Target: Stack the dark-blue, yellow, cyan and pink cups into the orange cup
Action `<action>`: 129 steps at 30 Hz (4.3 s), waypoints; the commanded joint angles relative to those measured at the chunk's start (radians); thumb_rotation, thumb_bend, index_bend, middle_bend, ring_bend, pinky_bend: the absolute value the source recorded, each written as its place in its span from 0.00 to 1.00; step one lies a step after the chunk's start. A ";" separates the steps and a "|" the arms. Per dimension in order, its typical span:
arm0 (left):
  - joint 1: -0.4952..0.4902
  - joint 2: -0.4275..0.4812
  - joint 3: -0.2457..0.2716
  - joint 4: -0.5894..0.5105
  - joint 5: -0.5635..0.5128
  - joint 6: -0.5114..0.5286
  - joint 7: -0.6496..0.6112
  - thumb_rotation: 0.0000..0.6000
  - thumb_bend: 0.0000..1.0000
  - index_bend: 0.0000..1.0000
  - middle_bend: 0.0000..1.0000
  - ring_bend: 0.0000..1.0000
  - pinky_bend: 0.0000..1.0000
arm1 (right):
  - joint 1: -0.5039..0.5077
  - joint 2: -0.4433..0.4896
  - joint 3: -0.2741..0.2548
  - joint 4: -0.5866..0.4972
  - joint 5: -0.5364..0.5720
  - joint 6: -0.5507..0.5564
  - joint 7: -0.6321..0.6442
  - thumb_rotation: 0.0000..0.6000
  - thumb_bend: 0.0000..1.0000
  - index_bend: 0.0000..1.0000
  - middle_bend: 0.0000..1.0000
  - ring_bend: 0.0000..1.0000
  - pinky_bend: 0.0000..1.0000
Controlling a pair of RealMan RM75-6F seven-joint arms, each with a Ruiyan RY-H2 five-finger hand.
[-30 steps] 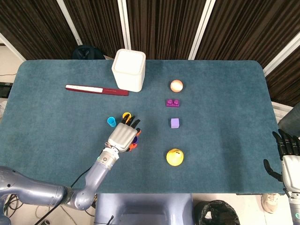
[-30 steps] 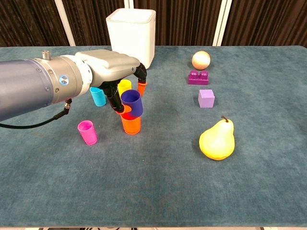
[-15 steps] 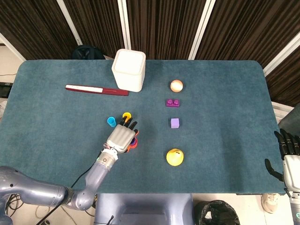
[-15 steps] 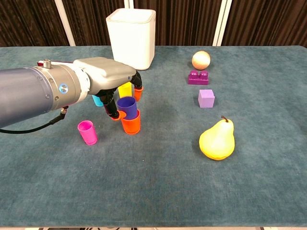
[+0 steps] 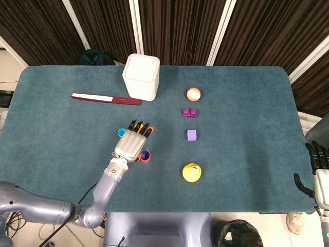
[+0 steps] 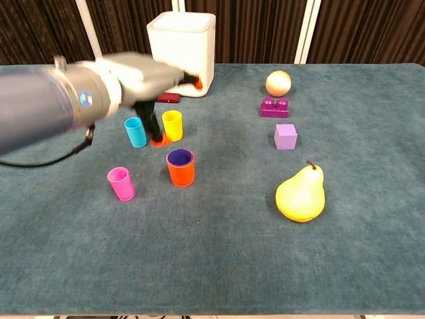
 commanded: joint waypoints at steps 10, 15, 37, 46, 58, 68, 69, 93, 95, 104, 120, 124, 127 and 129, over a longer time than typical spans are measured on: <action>-0.027 0.116 -0.071 0.066 -0.120 -0.161 -0.042 1.00 0.21 0.20 0.04 0.00 0.00 | 0.027 -0.041 0.004 0.063 0.063 -0.079 -0.033 1.00 0.42 0.04 0.00 0.06 0.00; -0.063 0.110 -0.088 0.138 -0.172 -0.230 -0.043 1.00 0.21 0.23 0.04 0.00 0.00 | 0.032 -0.055 0.008 0.083 0.083 -0.093 -0.049 1.00 0.42 0.04 0.00 0.06 0.00; -0.118 -0.052 -0.047 0.482 -0.207 -0.384 -0.117 1.00 0.22 0.29 0.06 0.00 0.00 | 0.040 -0.088 0.021 0.136 0.136 -0.122 -0.075 1.00 0.42 0.04 0.00 0.06 0.00; -0.128 -0.102 -0.039 0.548 -0.169 -0.406 -0.146 1.00 0.22 0.32 0.06 0.00 0.00 | 0.030 -0.076 0.031 0.124 0.142 -0.100 -0.068 1.00 0.42 0.04 0.00 0.06 0.00; -0.136 -0.137 -0.031 0.592 -0.168 -0.400 -0.145 1.00 0.24 0.35 0.07 0.00 0.00 | 0.026 -0.069 0.035 0.121 0.148 -0.099 -0.057 1.00 0.42 0.04 0.00 0.06 0.00; -0.140 -0.166 -0.026 0.639 -0.177 -0.401 -0.139 1.00 0.25 0.41 0.07 0.00 0.00 | 0.025 -0.071 0.038 0.124 0.152 -0.096 -0.058 1.00 0.42 0.04 0.00 0.06 0.00; -0.140 -0.169 -0.026 0.643 -0.177 -0.401 -0.138 1.00 0.26 0.41 0.08 0.00 0.00 | 0.025 -0.071 0.039 0.124 0.152 -0.096 -0.058 1.00 0.42 0.04 0.00 0.06 0.00; -0.153 -0.037 -0.093 0.360 -0.075 -0.283 -0.136 1.00 0.31 0.47 0.11 0.00 0.00 | 0.019 -0.067 0.045 0.120 0.149 -0.081 -0.046 1.00 0.42 0.04 0.00 0.06 0.00; -0.154 -0.013 -0.095 0.313 -0.079 -0.267 -0.120 1.00 0.31 0.47 0.11 0.00 0.00 | 0.018 -0.066 0.046 0.117 0.147 -0.078 -0.043 1.00 0.42 0.04 0.00 0.06 0.00; -0.141 0.097 -0.092 0.113 -0.138 -0.197 -0.069 1.00 0.31 0.47 0.11 0.00 0.00 | 0.014 -0.057 0.041 0.100 0.124 -0.063 -0.035 1.00 0.42 0.04 0.00 0.06 0.00; -0.123 0.221 -0.073 -0.077 -0.213 -0.227 -0.103 1.00 0.31 0.47 0.11 0.00 0.00 | 0.005 -0.045 0.040 0.074 0.099 -0.037 -0.021 1.00 0.42 0.04 0.00 0.06 0.00; -0.127 0.224 -0.056 -0.081 -0.210 -0.229 -0.097 1.00 0.31 0.47 0.11 0.00 0.00 | 0.004 -0.043 0.041 0.072 0.097 -0.033 -0.019 1.00 0.42 0.04 0.00 0.06 0.00; -0.129 0.221 -0.043 -0.084 -0.206 -0.232 -0.098 1.00 0.31 0.47 0.11 0.00 0.00 | 0.004 -0.041 0.042 0.070 0.096 -0.031 -0.017 1.00 0.42 0.04 0.00 0.06 0.00; -0.129 0.219 -0.034 -0.085 -0.202 -0.236 -0.100 1.00 0.31 0.47 0.11 0.00 0.00 | 0.003 -0.041 0.042 0.069 0.095 -0.030 -0.016 1.00 0.42 0.04 0.00 0.06 0.00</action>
